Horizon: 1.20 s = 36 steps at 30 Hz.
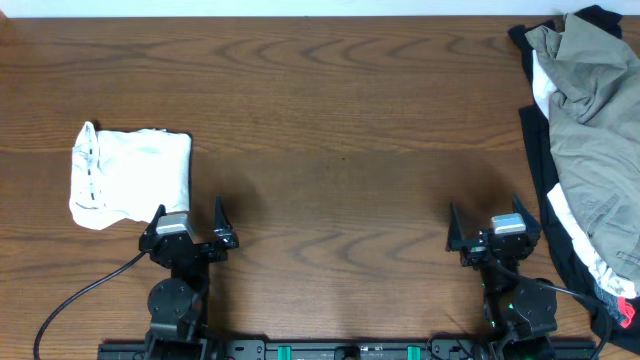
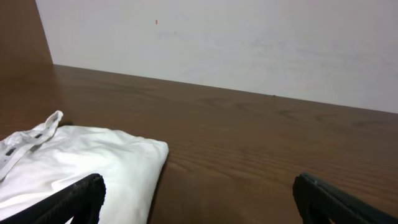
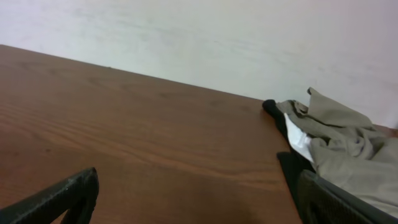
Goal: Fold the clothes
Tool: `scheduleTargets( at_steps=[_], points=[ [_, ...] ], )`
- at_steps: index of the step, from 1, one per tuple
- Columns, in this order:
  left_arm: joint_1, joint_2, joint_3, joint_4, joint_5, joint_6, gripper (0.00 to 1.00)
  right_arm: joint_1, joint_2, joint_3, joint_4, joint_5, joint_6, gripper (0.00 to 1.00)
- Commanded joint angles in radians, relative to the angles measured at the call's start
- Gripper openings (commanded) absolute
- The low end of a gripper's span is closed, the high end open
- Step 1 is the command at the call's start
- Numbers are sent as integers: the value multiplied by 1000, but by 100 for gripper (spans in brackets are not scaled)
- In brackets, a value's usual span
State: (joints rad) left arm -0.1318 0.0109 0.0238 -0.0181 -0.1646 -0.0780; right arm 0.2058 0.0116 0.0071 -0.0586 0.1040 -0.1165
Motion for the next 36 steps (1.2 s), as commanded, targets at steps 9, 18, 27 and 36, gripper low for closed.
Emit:
scheduleTargets(
  at_steps=[9,18,27,36],
  points=[
    [4,36,105,-141,57,-101,98,-12,18,119,-127,58,158,99],
    [4,389,574,-378,136,-100,98,-12,324,510,-447,128,243,99],
    [4,712,951,-690,493,-100,98,-12,668,874,-734,-30,225,99],
    [5,730,967,-707,504,-99,98,-148,715,950,-885,350,468,99]
  ],
)
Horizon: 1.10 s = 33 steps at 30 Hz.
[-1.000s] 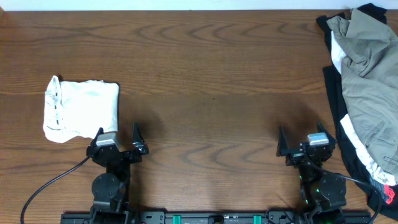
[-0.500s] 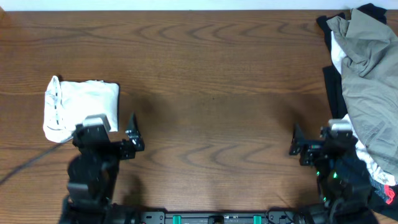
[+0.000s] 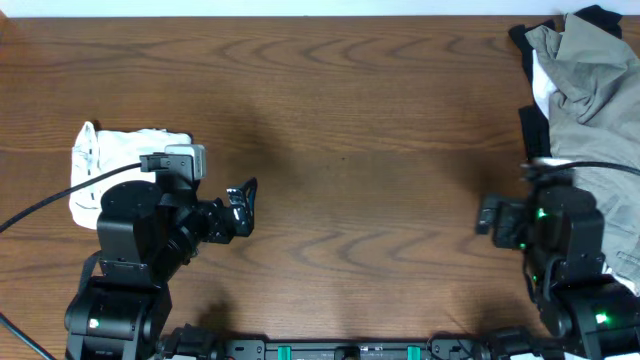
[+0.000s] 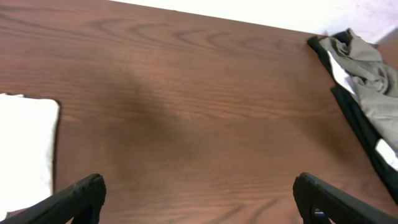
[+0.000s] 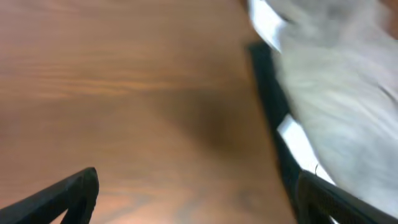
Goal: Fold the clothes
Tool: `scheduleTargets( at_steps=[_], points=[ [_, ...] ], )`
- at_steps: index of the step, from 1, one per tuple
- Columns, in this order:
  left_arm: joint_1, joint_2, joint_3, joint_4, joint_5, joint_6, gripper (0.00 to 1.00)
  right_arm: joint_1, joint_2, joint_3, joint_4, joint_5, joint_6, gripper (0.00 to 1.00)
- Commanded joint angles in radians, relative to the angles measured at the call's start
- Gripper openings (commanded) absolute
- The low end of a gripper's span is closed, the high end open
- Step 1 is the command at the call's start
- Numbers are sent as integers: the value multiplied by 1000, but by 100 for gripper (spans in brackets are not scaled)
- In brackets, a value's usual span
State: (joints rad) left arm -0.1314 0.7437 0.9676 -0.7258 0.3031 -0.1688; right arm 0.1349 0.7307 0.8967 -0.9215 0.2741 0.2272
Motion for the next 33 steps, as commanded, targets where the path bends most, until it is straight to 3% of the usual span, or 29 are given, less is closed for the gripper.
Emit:
scheduleTargets(
  at_steps=[1,11,16,23,33],
  points=[
    [4,-3,23,0,37,-8,98,-128,-2,76,-39,179,125,99],
    [4,-3,23,-10,37,-9,98,-763,184,112,-136,-27,112,99],
    [4,-2,23,-22,36,-9,98,-977,323,112,-112,-176,101,99],
    [4,-2,23,-22,36,-9,98,-1046,489,112,-28,-230,97,90],
    [4,-2,23,-22,35,-9,98,-1046,609,110,36,-229,97,86]
  ],
)
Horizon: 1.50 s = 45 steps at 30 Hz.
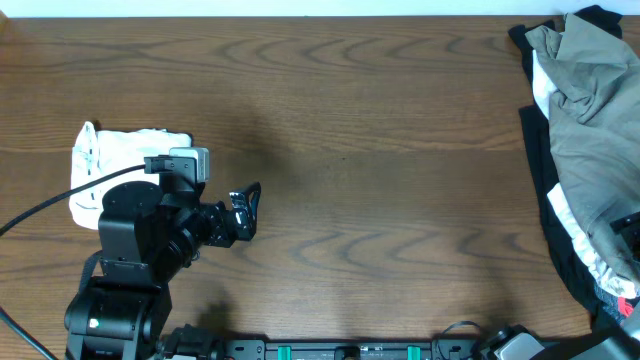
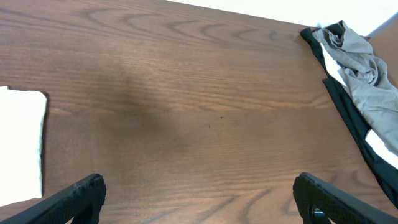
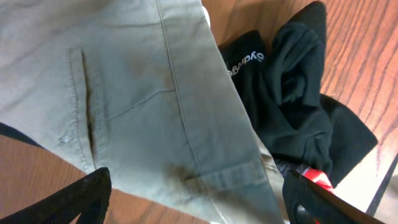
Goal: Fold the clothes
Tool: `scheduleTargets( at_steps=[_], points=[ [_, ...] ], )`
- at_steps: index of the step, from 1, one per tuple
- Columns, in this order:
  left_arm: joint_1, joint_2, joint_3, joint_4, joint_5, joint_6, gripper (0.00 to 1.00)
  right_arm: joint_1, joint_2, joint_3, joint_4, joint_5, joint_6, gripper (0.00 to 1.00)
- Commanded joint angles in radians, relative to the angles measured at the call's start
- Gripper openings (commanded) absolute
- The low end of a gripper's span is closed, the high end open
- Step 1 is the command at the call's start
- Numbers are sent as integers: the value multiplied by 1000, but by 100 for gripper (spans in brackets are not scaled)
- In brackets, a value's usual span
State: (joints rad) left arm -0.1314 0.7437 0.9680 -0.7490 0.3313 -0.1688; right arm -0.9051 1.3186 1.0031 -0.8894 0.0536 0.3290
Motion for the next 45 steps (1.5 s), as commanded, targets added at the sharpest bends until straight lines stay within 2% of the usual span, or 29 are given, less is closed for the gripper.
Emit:
scheduleTargets(
  at_steps=[1,5,6,7,10,12,14,19,23,29,33,37,41,42,44,45],
  points=[
    [4,-2,23,2,7,-9,98,-6,32,3,4,-3,-5,85],
    [4,-2,23,2,-8,-9,98,-6,83,0,4,6,-4,83],
    [4,-2,23,2,-8,-9,98,-6,93,0,4,5,-4,79],
    [4,-2,23,2,-8,-9,98,-6,100,0,4,-3,-4,75],
    [4,-2,23,2,-8,-9,98,-5,104,1,15,-55,-6,48],
    [4,-2,23,2,-8,-9,98,-4,94,3,26,-124,-43,34],
    [4,-2,23,2,-8,-9,98,2,76,13,32,-245,-88,25],
    [4,-2,23,2,-8,-9,98,71,-19,84,35,-570,-209,15],
    [4,-2,23,2,-8,-9,98,220,-118,173,14,-708,-254,10],
    [4,-2,23,2,-7,-9,98,560,-239,231,42,-711,-256,11],
    [4,-2,23,2,-7,-9,98,769,-245,231,59,-662,-256,12],
    [4,-2,23,2,-7,-9,98,905,-225,231,20,-415,-237,13],
    [4,-2,23,2,-7,-9,98,897,-231,231,-50,-86,-79,16],
    [4,-2,23,2,-7,-9,98,882,-237,231,-66,-34,-54,21],
    [4,-2,23,2,-7,-9,98,832,-251,231,-107,54,-34,43],
    [4,-2,23,2,-7,-9,98,800,-256,231,-132,90,-33,50]
  ],
)
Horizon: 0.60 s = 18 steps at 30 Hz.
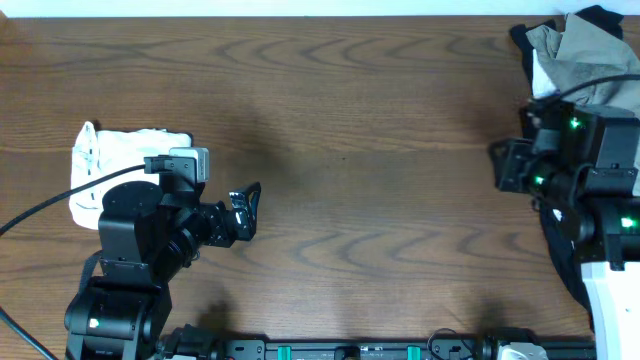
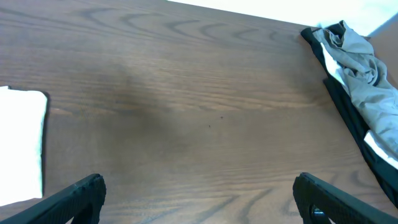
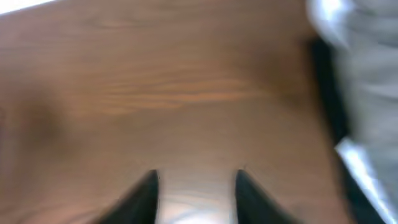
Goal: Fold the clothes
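Note:
A heap of unfolded clothes, khaki over black and white (image 1: 572, 38), lies at the table's right edge, mostly hidden under my right arm; it also shows in the left wrist view (image 2: 364, 87) and blurred in the right wrist view (image 3: 367, 93). A folded white garment (image 1: 130, 172) lies at the left (image 2: 22, 143). My left gripper (image 1: 247, 203) hangs right of that garment, fingers wide open (image 2: 199, 182) over bare wood. My right gripper (image 1: 498, 165) is at the heap's left side, fingers (image 3: 144, 194) apart with nothing between them (image 3: 196, 177).
The brown wooden table (image 1: 360, 120) stretches between the two garments. The white wall edge runs along the far side. Black arm bases and cables stand at the front edge.
My right arm was at the lower right edge, its camera close over khaki and black cloth. Now it is higher up beside the heap, facing bare wood, fingers closer together. The left arm is unchanged.
Both arms first sat low at the front edge with open grippers. Then both were raised, the left beside the folded white garment, the right near the heap. The right then hung over the heap's lower end, and now stands at its left side.

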Tool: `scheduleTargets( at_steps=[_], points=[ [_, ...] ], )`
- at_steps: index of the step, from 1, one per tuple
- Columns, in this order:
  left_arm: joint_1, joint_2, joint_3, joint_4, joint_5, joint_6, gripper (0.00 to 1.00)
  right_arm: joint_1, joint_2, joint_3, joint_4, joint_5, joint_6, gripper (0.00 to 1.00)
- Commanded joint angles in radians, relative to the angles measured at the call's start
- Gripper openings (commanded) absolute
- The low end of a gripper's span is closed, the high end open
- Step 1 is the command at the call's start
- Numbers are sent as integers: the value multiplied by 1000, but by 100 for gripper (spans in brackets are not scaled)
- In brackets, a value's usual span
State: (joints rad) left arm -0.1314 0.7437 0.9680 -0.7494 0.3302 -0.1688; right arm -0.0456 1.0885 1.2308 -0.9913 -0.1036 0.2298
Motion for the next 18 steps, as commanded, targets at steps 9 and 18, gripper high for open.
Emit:
scheduleTargets(
  at_steps=[9,18],
  points=[
    [4,1,22,2,-6,-9,98,-543,12,-39,-138,309,100,74],
    [4,14,20,2,-6,-9,98,-835,141,-292,37,184,114,72]
  ],
)
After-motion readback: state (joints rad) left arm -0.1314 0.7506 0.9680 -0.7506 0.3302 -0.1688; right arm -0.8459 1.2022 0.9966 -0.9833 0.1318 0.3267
